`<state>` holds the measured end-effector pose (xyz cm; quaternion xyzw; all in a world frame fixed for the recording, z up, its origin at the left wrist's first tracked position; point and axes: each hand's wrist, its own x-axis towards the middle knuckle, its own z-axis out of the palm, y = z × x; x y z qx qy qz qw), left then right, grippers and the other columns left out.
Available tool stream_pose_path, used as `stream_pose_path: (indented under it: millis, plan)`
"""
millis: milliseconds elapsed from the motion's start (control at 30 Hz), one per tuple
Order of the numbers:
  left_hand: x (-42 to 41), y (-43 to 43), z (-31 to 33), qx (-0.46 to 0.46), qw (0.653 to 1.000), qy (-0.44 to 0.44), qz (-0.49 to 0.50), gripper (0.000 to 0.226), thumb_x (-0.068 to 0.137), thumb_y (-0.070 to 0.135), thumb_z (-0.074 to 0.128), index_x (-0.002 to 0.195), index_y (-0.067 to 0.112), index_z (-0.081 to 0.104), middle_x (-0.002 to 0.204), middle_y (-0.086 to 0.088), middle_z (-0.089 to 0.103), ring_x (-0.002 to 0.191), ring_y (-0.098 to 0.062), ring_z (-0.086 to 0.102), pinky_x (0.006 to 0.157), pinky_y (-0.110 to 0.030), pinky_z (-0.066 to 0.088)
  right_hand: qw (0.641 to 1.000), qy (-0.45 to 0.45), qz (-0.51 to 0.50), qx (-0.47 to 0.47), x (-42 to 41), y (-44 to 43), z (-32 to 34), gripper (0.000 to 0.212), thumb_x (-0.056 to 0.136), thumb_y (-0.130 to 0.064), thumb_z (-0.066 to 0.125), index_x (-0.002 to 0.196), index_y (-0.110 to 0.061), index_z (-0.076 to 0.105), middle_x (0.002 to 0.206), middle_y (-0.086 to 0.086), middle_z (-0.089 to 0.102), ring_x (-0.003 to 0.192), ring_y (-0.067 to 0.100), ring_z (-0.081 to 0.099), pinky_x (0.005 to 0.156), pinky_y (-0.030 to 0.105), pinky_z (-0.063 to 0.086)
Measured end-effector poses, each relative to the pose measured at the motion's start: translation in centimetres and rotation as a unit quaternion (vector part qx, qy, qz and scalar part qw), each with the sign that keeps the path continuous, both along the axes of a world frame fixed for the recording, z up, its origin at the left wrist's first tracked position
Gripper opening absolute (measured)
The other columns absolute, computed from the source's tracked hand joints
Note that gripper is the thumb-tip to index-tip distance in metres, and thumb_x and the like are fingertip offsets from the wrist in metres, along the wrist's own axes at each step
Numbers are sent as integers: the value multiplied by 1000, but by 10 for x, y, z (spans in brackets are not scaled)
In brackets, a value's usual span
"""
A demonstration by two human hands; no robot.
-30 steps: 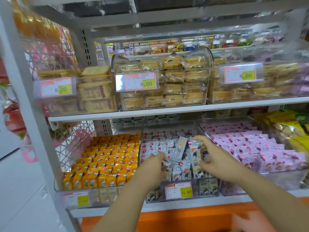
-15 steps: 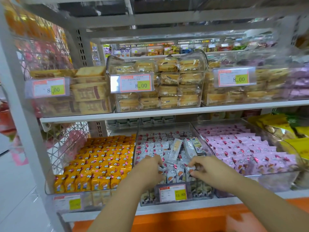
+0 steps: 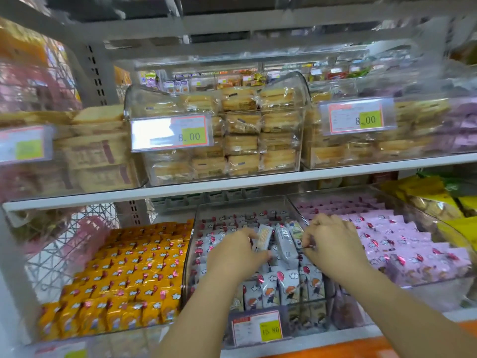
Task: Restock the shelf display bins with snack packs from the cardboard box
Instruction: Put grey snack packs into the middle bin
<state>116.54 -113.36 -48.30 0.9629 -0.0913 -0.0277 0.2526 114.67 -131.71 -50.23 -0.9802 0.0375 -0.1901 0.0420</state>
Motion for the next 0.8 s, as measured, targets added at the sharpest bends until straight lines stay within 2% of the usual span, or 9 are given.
stream_pose_path:
  millis: [100,167,233,300,367,467,567,733,800]
  plan:
    - [5,-10,-7,84,996,-32,-4,50,88,46,60,133,31,45,125,4,59,105,-19,60,82,-32,50,998,-49,29,41,4,-4,-6,9,89,-27,58,86,-35,61,105,-14,52,101,13,42,84,29,28]
    - [8,-12,-8,94,992,-79,6,40,92,33,55,131,31,48,116,2,64,93,-19,64,73,-30,51,982,-98,69,143,0,-9,-3,14,89,-21,59,81,-32,55,89,-16,53,87,12,45,75,28,32]
    - [10,-8,-3,13,995,-100,27,35,93,26,51,128,28,51,113,1,65,79,-15,63,62,-26,48,964,-109,98,222,-5,-14,4,15,92,-18,58,82,-28,53,73,-18,49,65,7,48,59,23,35]
    - [13,-1,7,-117,988,-89,39,34,95,23,50,129,23,52,116,0,63,73,-12,60,56,-23,43,956,-75,128,254,-9,-19,10,19,93,-16,56,80,-29,50,80,-21,53,51,7,49,48,16,31]
    - [15,7,16,-241,968,-51,37,35,95,19,50,130,20,53,113,-2,61,77,-15,60,62,-26,47,942,-20,150,300,-15,-22,12,21,93,-15,57,77,-27,49,101,-21,58,55,12,60,47,13,36]
    - [8,15,26,-410,909,71,36,30,98,9,45,122,22,55,114,-5,60,87,-23,61,75,-37,52,917,54,157,363,-28,-20,12,17,91,-12,57,78,-23,54,115,-21,58,97,40,64,64,33,51]
    - [-6,17,31,-486,859,157,18,28,101,8,39,116,23,58,105,-7,65,82,-23,62,65,-31,48,910,99,173,363,-44,-16,14,15,88,-7,60,78,-19,61,136,-8,48,121,19,52,85,25,48]
    - [-24,14,34,-508,835,209,-33,23,102,20,42,112,22,62,110,-6,65,84,-19,62,63,-25,50,925,136,170,311,-62,-7,11,18,85,-25,69,72,-13,72,115,-10,58,106,-2,53,89,13,42]
    - [-29,11,31,-497,838,218,-57,20,98,26,53,115,22,63,120,-3,60,90,-21,59,63,-23,52,942,99,144,285,-61,-5,6,27,88,-25,66,73,-3,69,94,2,68,85,-11,57,74,5,43]
